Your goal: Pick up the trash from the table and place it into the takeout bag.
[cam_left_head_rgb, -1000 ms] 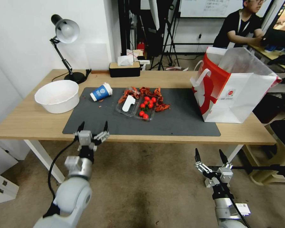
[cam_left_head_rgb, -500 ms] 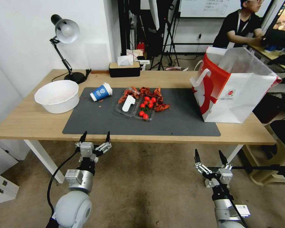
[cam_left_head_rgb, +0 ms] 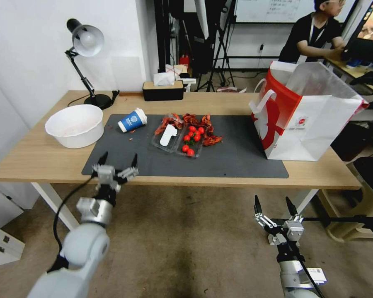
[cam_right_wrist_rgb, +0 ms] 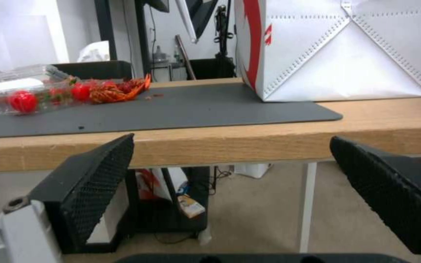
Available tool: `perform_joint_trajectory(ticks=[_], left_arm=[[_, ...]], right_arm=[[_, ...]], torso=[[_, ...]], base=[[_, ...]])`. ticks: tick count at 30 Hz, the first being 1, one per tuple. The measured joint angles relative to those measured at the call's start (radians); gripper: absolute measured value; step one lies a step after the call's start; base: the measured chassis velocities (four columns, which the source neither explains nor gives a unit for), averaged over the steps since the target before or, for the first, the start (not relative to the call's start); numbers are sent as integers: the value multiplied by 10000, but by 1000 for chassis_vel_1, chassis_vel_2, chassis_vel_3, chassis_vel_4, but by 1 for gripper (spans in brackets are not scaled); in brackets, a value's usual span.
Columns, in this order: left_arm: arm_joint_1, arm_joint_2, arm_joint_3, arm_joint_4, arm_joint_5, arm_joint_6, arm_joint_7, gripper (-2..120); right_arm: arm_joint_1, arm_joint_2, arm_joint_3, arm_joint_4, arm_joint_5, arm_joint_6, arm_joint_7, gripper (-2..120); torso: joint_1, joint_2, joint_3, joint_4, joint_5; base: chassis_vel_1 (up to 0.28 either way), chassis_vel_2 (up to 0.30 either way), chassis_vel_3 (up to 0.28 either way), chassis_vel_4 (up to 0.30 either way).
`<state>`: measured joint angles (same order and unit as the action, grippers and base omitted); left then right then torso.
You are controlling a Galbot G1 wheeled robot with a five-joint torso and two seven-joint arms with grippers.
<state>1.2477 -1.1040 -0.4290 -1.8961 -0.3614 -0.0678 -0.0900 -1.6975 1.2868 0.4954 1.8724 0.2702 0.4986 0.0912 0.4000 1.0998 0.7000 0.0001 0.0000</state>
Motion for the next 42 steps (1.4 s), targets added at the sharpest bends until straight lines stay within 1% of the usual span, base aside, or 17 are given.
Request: perform_joint_trajectory(ticks=[1, 6, 9, 10, 13, 15, 19, 21, 23, 25, 27, 29, 31, 34, 35, 38, 42], left_arm=[[0, 0, 0, 0, 0, 0, 0, 100], [-1421, 558, 599, 1029, -334, 268, 218, 100], [-2751, 996, 1178, 1974, -787, 519, 627, 100], [-2751, 996, 1178, 1974, -787, 519, 627, 100], [-4012, 1476, 1824, 2829, -1086, 824, 1018, 100], [-4241, 1574, 1948, 2976, -1139, 894, 1082, 100], [-5417, 2039, 2613, 3627, -1424, 1491, 1704, 100], [-6037, 2257, 3096, 4051, -1498, 1560, 2192, 100], [-6277, 2335, 3307, 4214, -1502, 1572, 2373, 100], [-7081, 2497, 4013, 4758, -1496, 1579, 2876, 100], [-7343, 2515, 4247, 4943, -1495, 1581, 3024, 100], [-8072, 2491, 4826, 5574, -1473, 1623, 3384, 100], [-8343, 2461, 5066, 5838, -1451, 1626, 3506, 100], [-9195, 2349, 5744, 6763, -1153, 1749, 4311, 100], [-9195, 2349, 5744, 6763, -1153, 1749, 4311, 100], [-9710, 2299, 6128, 7350, -783, 2162, 4975, 100], [-10196, 2107, 6381, 7985, -349, 2681, 5413, 100]], right_arm=[[0, 0, 0, 0, 0, 0, 0, 100], [3, -4, -31, -6, -39, -29, -15, 100], [-2, 0, -33, 11, -67, -42, -17, 100], [-2, 0, -33, 11, -67, -42, -17, 100], [-17, -7, -28, 12, -82, -44, -17, 100], [-18, -6, -27, 10, -85, -44, -17, 100], [0, 1, -31, -34, -100, -44, -17, 100], [27, 1, -38, -66, -108, -45, -17, 100], [36, 0, -40, -69, -108, -45, -17, 100], [58, 3, -43, -97, -110, -46, -17, 100], [63, 6, -44, -105, -112, -47, -17, 100], [63, 14, -44, -129, -115, -48, -17, 100], [60, 14, -43, -135, -116, -49, -20, 100], [30, 23, -18, -145, -117, -48, -25, 100], [30, 23, -18, -145, -117, -48, -25, 100], [12, 22, 14, -150, -117, -40, -25, 100], [3, 6, 29, -169, -108, -20, -25, 100]], torso=[[0, 0, 0, 0, 0], [0, 0, 1, 0, -2], [0, 0, 1, -3, -3], [0, 0, 1, -3, -3], [1, 0, 1, -3, -2], [1, 0, 1, -2, -4], [1, 0, 1, 1, -1], [1, 0, 1, -1, -1], [1, 0, 1, 0, -1], [1, 0, 1, 2, -1], [0, 0, 1, 0, 2], [1, 0, 1, -3, 1], [1, 0, 1, -1, 1], [1, 1, 0, -3, 0], [1, 1, 0, -3, 0], [1, 1, 0, 0, 0], [1, 2, 0, 0, -1]], base=[[0, 0, 0, 0], [0, 0, 0, 0], [0, 0, 0, 0], [0, 0, 0, 0], [0, 0, 0, 0], [0, 0, 0, 0], [0, 0, 0, 0], [0, 0, 0, 0], [0, 0, 0, 0], [0, 0, 0, 0], [0, 0, 0, 0], [0, 0, 0, 0], [0, 0, 0, 0], [0, 0, 0, 0], [0, 0, 0, 0], [0, 0, 0, 0], [0, 0, 0, 0]])
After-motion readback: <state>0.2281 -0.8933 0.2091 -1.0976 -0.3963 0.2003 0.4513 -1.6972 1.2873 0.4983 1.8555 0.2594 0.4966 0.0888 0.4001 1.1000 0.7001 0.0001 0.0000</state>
